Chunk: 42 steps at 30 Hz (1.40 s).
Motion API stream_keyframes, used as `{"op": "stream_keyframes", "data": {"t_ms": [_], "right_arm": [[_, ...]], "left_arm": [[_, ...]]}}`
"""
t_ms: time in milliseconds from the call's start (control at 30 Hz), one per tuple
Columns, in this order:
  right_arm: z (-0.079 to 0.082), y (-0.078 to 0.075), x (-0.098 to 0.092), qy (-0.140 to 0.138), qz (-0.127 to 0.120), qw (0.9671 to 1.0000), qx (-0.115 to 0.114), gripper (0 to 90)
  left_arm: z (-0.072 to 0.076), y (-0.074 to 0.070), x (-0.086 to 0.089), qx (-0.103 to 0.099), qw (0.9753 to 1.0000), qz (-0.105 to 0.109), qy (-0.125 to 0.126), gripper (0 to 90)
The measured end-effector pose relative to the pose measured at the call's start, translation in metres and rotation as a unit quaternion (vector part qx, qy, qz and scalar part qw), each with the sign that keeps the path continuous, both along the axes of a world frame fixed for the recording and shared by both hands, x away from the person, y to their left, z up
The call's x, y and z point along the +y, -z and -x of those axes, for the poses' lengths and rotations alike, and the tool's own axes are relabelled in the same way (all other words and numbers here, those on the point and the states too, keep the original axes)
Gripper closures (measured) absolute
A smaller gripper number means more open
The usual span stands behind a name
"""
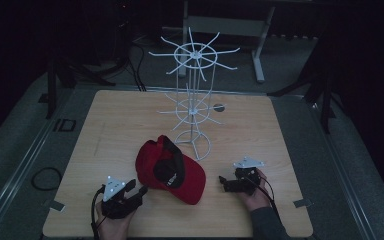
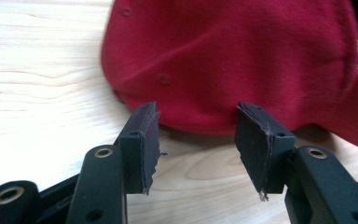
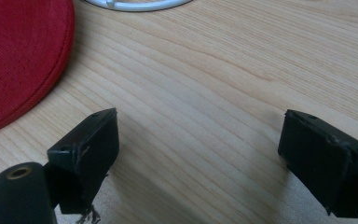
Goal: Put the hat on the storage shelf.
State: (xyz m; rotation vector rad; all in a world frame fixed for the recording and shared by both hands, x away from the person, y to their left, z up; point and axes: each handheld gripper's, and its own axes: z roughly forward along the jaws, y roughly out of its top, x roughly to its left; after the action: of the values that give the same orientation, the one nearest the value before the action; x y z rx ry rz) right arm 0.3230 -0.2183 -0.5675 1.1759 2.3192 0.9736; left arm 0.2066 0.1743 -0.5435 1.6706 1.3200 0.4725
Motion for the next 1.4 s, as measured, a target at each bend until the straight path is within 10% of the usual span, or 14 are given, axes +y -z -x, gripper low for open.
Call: {"op": "stream_keyframes", "data": {"t_ms": [467, 767, 1067, 1400], "right_arm": [[0.0, 0.0, 0.0, 0.0, 0.0, 1.0, 0.0, 12.1], [0.0, 0.0, 0.0, 0.001, -0.001, 1.0, 0.0, 12.1], [0.0, 0.0, 0.0, 0.001, -0.001, 1.0, 0.0, 12.1], [0.0, 0.0, 0.0, 0.0, 0.0, 1.0, 0.0, 12.1]], "left_arm": [[0.015, -0.016, -0.024, -0.016, 0.9978, 0.007, 0.063, 56.8], [0.023, -0.03, -0.049, -0.023, 0.9905, 0.033, 0.131, 64.7], [0.012, -0.025, -0.069, -0.017, 0.9836, -0.002, 0.18, 89.6], [-0.017, -0.024, -0.044, 0.001, 0.9942, -0.022, 0.105, 86.9]]}}
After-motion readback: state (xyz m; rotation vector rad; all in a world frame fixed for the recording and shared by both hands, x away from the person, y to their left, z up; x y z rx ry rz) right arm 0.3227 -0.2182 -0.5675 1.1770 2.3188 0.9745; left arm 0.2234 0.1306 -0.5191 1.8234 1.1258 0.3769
